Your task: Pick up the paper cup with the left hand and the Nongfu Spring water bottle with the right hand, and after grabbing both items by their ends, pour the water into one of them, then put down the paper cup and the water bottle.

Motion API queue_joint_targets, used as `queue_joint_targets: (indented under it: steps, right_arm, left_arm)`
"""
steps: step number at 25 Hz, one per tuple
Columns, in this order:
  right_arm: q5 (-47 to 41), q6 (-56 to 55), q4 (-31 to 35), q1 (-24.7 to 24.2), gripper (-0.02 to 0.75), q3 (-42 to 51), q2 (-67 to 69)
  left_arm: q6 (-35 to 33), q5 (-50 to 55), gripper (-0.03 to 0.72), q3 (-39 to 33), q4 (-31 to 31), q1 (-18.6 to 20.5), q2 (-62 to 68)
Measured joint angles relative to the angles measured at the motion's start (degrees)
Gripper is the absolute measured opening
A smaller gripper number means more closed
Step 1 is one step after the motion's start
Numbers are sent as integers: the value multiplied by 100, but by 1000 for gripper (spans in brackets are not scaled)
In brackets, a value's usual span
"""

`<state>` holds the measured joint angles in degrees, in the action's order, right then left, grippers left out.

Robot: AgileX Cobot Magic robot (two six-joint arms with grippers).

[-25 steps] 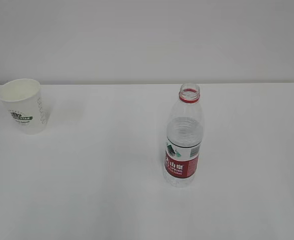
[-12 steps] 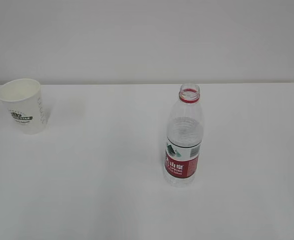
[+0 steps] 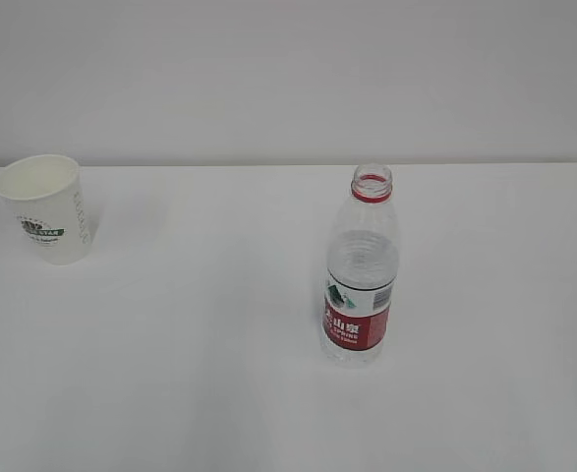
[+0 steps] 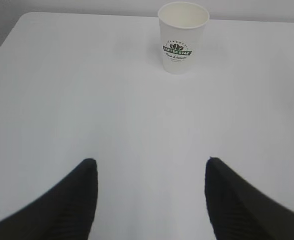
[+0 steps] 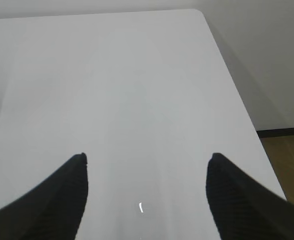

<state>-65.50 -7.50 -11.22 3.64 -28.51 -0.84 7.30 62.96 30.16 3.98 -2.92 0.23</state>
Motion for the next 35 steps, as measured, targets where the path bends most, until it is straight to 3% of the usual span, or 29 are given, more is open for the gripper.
queue_joint_targets:
  steps: [35]
  right_arm:
    - [13, 0, 0, 0, 552, -10, 0]
  left_arm:
    - [0, 0, 474, 0, 0, 0, 0]
